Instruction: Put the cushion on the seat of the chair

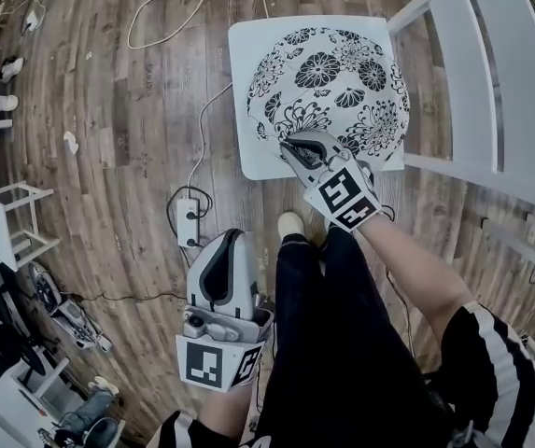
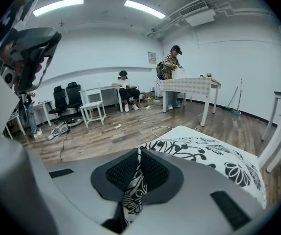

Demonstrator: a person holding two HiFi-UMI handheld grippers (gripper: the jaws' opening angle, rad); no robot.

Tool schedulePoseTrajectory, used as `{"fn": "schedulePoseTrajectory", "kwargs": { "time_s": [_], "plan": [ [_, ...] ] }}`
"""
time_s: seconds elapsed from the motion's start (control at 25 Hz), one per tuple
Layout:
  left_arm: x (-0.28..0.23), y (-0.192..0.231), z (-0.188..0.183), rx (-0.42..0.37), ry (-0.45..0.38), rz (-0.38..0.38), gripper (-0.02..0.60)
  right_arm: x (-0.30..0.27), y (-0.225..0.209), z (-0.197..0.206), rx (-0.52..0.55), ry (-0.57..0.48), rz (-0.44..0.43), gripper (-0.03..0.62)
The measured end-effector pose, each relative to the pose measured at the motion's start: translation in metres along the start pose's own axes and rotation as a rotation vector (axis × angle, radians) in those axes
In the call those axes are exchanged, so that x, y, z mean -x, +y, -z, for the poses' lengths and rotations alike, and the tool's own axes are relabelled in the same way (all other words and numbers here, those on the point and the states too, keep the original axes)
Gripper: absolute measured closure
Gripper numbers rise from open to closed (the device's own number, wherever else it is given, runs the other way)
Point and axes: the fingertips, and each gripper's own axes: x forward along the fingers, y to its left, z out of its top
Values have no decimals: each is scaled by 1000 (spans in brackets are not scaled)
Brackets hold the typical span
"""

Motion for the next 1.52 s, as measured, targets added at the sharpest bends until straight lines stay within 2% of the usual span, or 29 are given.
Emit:
{"fn": "schedulePoseTrajectory", "kwargs": {
  "time_s": [0.52, 0.76, 1.04, 1.52],
  "plan": [
    [-4, 6, 9, 24, 32, 10, 568, -36, -19, -1, -110, 24, 7, 562],
    [-3, 6, 14, 31, 31, 15, 568, -42, -27, -3, -74, 31, 25, 562],
    [-2, 8, 14, 21, 25, 19, 568, -46, -27, 2, -88, 35, 34, 562],
    [1, 6, 14, 30, 24, 21, 568, -42, -26, 3, -172, -30, 60, 560]
  ]
}}
